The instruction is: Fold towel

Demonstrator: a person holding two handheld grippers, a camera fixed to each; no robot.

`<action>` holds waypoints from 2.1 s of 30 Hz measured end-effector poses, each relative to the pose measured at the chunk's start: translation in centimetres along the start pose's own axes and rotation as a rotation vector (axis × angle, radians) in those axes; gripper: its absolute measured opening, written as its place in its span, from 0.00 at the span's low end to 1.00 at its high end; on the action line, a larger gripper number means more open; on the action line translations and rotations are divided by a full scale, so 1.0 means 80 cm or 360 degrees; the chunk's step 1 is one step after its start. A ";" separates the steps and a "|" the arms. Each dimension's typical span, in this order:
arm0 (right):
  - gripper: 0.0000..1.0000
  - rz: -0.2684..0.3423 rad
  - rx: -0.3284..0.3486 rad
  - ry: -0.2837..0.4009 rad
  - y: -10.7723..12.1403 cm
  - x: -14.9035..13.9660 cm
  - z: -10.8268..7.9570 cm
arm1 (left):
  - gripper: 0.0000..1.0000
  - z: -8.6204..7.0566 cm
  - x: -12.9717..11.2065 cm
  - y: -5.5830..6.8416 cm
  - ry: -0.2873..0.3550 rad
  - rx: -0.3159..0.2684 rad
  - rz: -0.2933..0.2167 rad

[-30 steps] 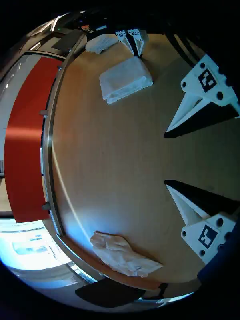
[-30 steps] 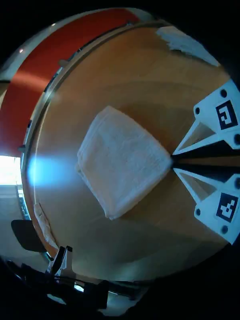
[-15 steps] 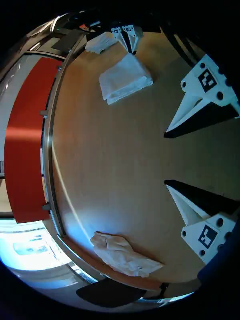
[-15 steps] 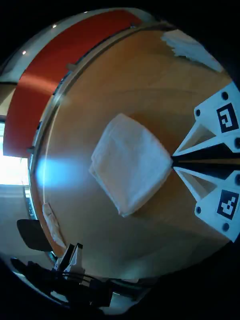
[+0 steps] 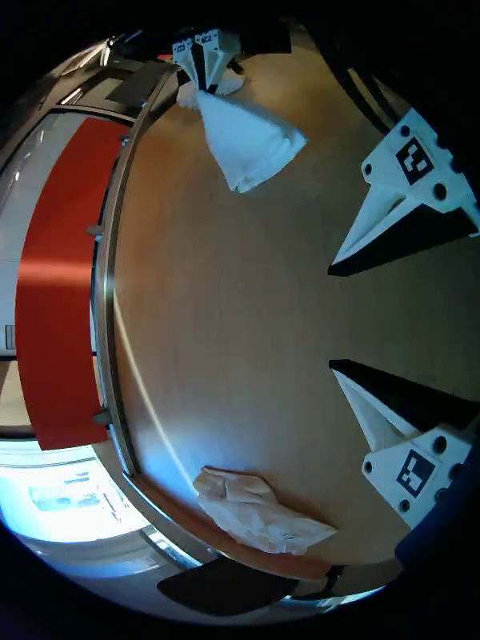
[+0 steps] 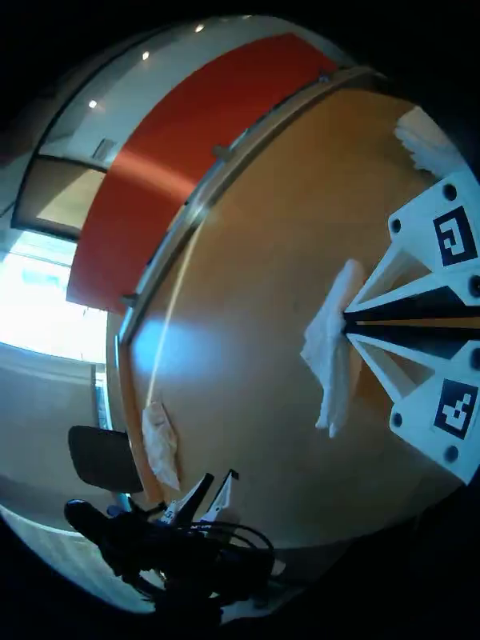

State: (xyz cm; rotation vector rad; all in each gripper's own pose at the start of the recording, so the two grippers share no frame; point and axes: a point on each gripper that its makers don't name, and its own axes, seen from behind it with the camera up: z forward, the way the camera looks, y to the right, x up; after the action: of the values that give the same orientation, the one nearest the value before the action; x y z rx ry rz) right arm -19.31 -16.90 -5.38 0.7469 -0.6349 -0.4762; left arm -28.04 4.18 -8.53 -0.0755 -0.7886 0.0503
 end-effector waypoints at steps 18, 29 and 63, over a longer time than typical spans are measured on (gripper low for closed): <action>0.05 0.0093 -0.0104 0.0155 0.050 0.050 -0.053 | 0.76 -0.007 0.010 0.007 0.0036 -0.0014 0.0005; 0.05 0.0164 -0.0206 0.0199 0.106 0.054 -0.087 | 0.76 -0.009 0.011 0.016 0.0036 -0.0033 0.0017; 0.05 0.0283 -0.0524 0.0158 0.321 0.017 -0.160 | 0.76 -0.010 0.014 0.020 0.0023 -0.0014 0.0042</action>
State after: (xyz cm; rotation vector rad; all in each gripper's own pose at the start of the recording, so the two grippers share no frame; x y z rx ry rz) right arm -5.25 4.90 7.00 0.3950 -0.5086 -0.3656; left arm -26.75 5.78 -8.43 -0.0942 -0.7736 0.0711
